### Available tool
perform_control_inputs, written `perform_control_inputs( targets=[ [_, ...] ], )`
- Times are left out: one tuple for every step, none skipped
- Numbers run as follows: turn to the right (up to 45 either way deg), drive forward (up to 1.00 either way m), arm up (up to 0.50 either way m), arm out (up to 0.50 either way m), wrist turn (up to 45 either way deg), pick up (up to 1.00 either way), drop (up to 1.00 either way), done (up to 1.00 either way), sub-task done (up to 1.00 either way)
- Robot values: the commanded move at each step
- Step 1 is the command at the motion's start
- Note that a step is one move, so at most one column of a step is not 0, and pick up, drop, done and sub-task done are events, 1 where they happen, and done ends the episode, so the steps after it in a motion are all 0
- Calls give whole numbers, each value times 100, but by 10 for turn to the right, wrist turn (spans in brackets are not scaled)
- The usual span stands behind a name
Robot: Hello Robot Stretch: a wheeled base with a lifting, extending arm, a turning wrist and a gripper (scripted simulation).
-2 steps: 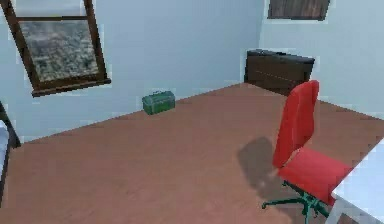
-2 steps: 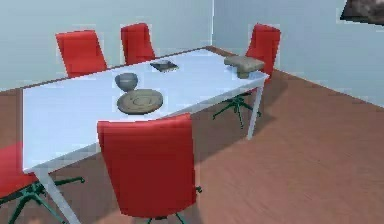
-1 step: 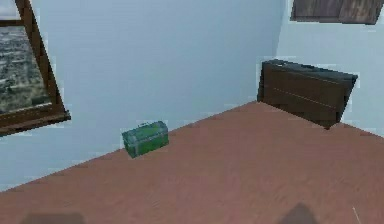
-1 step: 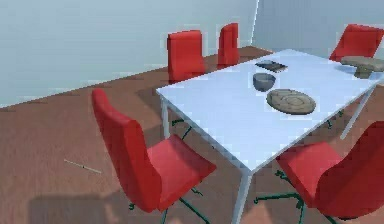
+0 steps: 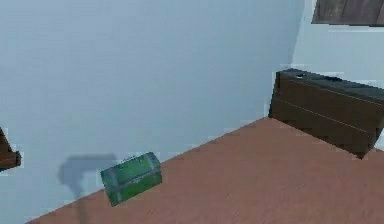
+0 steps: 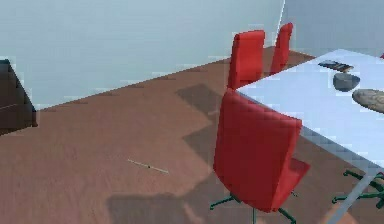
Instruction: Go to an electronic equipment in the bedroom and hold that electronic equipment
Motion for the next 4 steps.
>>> perform_control_inputs(
  targets=[
    [270,0,0,0,0,0,0,0,0],
    [0,100,0,0,0,0,0,0,0],
    [120,0,0,0,0,0,0,0,0],
    [0,15,0,0,0,0,0,0,0]
  ],
)
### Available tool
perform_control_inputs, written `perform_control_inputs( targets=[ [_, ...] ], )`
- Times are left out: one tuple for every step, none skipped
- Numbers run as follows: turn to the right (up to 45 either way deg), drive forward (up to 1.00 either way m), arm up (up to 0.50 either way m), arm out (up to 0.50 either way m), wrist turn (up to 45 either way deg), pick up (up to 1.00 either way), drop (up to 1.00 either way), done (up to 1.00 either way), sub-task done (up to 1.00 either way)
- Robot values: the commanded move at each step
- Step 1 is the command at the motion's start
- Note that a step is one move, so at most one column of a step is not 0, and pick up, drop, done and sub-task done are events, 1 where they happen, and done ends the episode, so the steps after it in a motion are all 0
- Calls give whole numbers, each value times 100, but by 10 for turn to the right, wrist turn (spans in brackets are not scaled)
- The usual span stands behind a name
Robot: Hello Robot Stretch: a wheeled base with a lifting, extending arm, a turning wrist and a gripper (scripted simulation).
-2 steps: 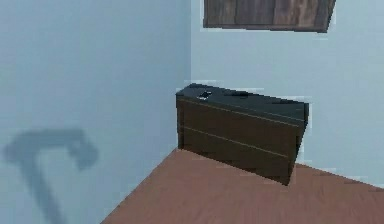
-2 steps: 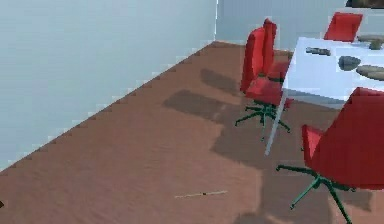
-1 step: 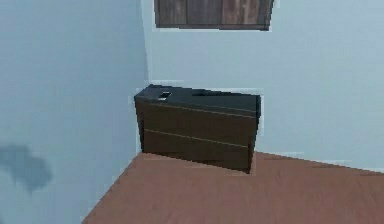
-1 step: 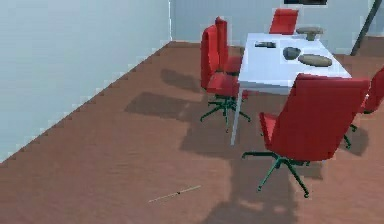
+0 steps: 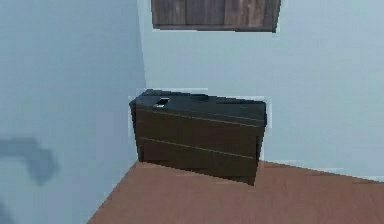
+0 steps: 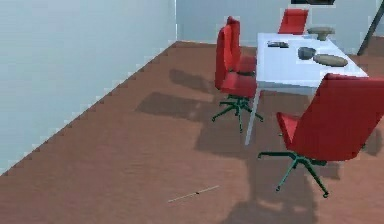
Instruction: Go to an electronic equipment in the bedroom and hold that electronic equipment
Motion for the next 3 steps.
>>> perform_control_inputs(
  targets=[
    [150,0,0,0,0,0,0,0,0],
    [0,80,0,0,0,0,0,0,0],
    [-450,0,0,0,0,0,0,0,0]
  ],
)
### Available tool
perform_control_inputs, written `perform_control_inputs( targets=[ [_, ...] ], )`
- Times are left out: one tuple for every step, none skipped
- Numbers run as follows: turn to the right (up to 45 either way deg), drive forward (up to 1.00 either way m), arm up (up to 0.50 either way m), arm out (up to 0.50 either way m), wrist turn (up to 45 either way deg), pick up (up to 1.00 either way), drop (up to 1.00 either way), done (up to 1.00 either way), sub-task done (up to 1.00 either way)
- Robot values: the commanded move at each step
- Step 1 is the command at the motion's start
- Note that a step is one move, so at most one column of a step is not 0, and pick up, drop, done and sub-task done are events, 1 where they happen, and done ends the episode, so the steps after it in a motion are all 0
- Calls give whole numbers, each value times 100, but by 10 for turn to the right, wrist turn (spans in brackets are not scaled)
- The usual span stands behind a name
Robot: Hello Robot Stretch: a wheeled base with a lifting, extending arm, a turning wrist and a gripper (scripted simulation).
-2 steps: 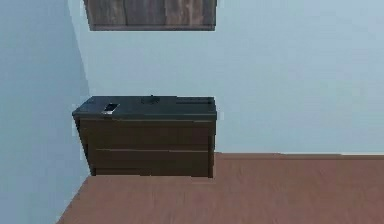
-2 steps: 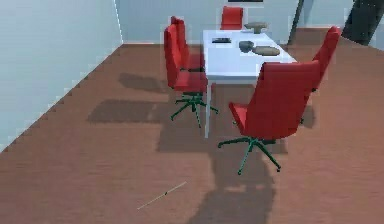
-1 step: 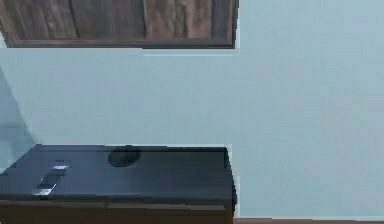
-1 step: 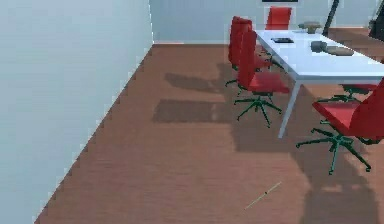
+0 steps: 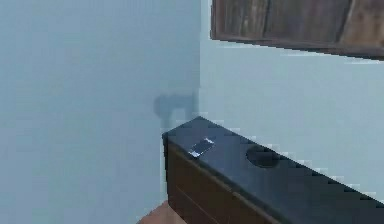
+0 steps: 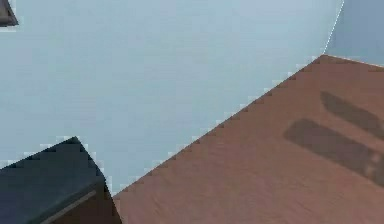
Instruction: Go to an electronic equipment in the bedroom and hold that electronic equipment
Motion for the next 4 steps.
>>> perform_control_inputs(
  targets=[
    [-450,0,0,0,0,0,0,0,0],
    [-390,0,0,0,0,0,0,0,0],
    [450,0,0,0,0,0,0,0,0],
    [450,0,0,0,0,0,0,0,0]
  ],
)
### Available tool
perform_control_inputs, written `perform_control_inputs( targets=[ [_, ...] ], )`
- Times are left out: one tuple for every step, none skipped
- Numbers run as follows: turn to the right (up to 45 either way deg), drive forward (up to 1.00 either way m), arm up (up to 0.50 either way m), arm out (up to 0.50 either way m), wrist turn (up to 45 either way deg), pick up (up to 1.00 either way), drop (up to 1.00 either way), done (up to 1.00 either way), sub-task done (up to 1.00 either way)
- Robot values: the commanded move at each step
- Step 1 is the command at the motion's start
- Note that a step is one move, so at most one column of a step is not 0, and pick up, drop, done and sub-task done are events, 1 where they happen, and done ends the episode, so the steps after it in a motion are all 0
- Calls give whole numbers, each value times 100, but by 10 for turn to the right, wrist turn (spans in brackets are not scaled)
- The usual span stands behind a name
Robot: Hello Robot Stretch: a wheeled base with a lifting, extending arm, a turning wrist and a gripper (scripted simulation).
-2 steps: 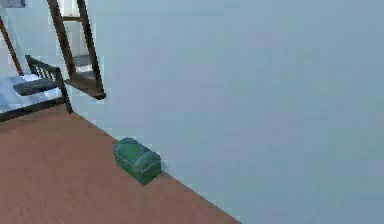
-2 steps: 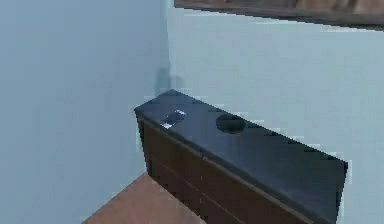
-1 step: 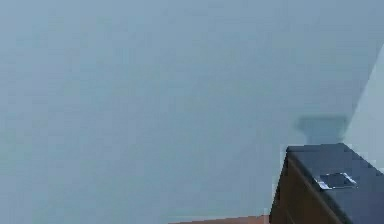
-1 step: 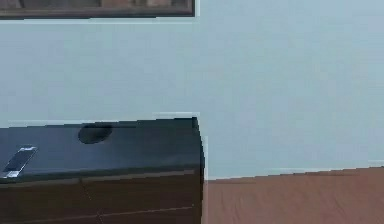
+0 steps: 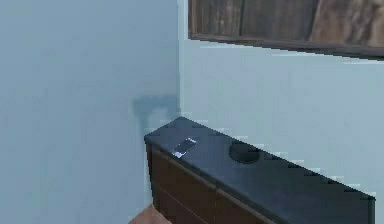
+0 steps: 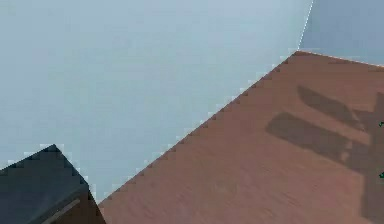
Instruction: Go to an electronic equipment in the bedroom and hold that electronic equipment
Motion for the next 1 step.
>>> perform_control_inputs(
  targets=[
    [180,0,0,0,0,0,0,0,0]
  ],
)
